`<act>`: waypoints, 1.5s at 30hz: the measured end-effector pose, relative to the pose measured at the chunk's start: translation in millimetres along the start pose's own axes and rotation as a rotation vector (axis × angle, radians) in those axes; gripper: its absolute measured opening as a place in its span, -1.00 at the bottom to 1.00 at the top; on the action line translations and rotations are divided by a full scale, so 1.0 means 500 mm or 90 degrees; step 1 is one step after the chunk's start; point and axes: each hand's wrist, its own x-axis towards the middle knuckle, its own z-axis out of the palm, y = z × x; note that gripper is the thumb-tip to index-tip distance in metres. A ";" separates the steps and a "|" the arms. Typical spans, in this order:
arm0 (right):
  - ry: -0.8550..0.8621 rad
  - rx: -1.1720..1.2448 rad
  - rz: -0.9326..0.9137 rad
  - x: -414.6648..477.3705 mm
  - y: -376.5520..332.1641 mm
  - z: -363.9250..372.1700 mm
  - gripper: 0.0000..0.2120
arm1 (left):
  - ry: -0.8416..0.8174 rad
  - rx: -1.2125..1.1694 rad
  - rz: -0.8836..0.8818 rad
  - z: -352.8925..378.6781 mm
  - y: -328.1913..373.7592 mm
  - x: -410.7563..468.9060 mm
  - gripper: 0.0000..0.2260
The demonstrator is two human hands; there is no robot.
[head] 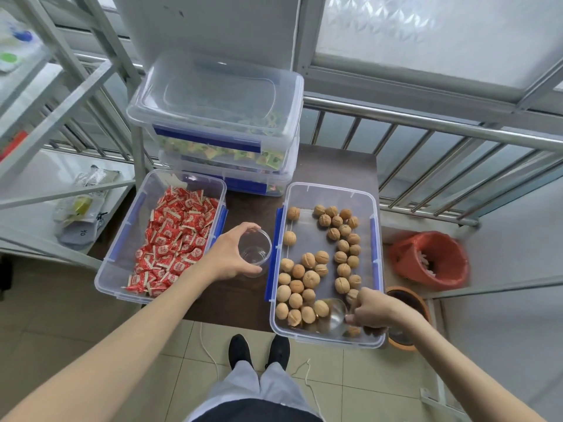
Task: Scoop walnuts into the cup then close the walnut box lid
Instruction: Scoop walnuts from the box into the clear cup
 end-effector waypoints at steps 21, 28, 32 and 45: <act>0.267 0.860 -0.040 0.166 -0.139 0.100 -0.86 | 0.055 -0.059 -0.040 0.020 0.002 -0.008 -0.26; 0.319 0.922 -0.028 0.172 -0.152 0.130 -0.88 | 0.093 -0.090 -0.048 0.037 0.002 -0.018 -0.21; 0.348 0.888 -0.081 0.151 -0.126 0.131 -0.87 | 0.101 -0.119 -0.069 0.040 0.004 -0.021 -0.23; 0.355 0.907 -0.189 0.126 -0.073 0.099 -0.93 | 0.110 -0.108 -0.087 0.040 0.010 -0.024 -0.21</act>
